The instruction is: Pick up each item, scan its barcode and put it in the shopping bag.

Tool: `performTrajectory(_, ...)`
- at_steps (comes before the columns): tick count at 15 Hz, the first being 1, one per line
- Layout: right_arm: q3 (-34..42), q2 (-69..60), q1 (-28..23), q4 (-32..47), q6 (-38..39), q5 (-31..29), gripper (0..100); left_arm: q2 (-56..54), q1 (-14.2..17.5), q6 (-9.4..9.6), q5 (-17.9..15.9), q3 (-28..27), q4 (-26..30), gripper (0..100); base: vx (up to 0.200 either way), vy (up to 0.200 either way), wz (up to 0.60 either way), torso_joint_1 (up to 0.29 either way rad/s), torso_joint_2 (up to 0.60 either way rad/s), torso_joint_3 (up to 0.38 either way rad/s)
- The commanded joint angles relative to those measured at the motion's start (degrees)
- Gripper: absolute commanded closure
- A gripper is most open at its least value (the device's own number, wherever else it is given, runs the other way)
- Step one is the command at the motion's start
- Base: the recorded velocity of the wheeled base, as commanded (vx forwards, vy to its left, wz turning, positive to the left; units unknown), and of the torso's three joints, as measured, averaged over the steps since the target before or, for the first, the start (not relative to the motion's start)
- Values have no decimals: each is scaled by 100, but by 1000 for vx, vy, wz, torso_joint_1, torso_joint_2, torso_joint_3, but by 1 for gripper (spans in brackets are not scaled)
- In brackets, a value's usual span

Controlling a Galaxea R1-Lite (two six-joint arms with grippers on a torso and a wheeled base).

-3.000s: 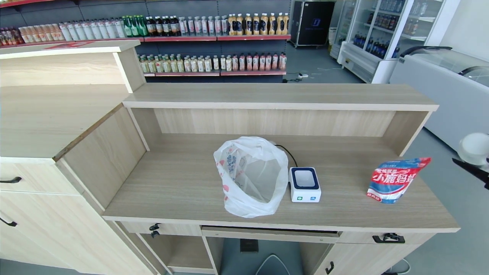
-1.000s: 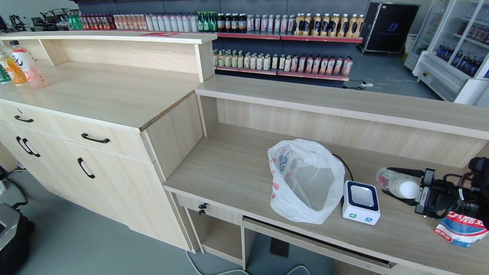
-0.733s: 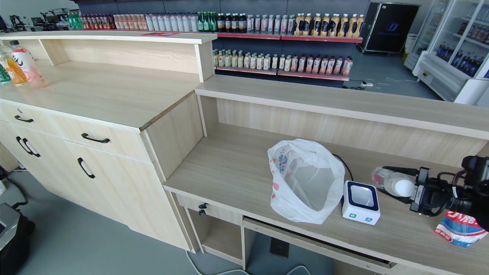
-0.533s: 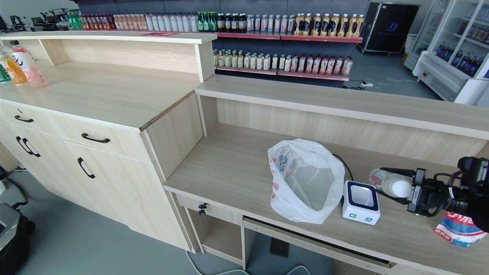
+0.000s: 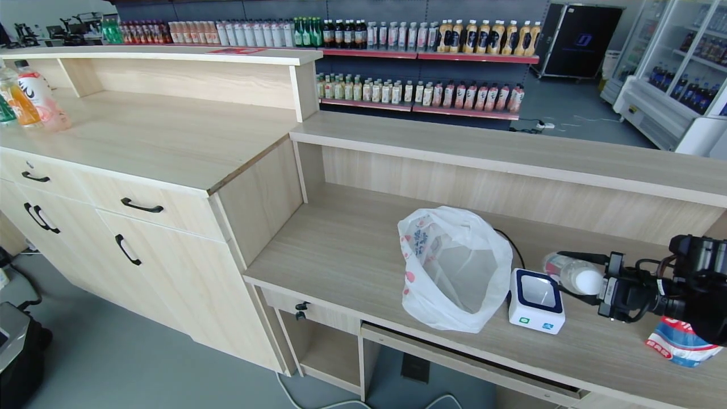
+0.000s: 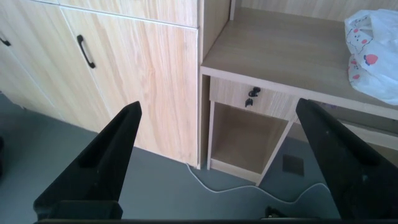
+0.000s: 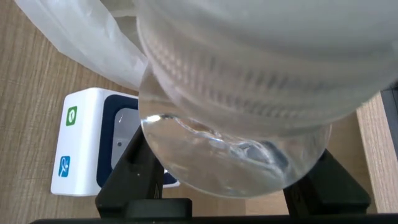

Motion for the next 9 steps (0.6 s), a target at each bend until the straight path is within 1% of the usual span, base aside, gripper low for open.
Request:
performTrajectory(1,-107,92,78,-11,5,2,100,-2,1,-1,1,0,4,0,0,0,0,0,0,0)
performTrajectory(4,-248,189,219,-11,14,2,100,-2,1,-1,1,0,-5,0,0,0,0,0,0,0)
performTrajectory(9,-477,408,298,-20,49,2,100,-2,1,-1,1,0,-5,0,0,0,0,0,0,0)
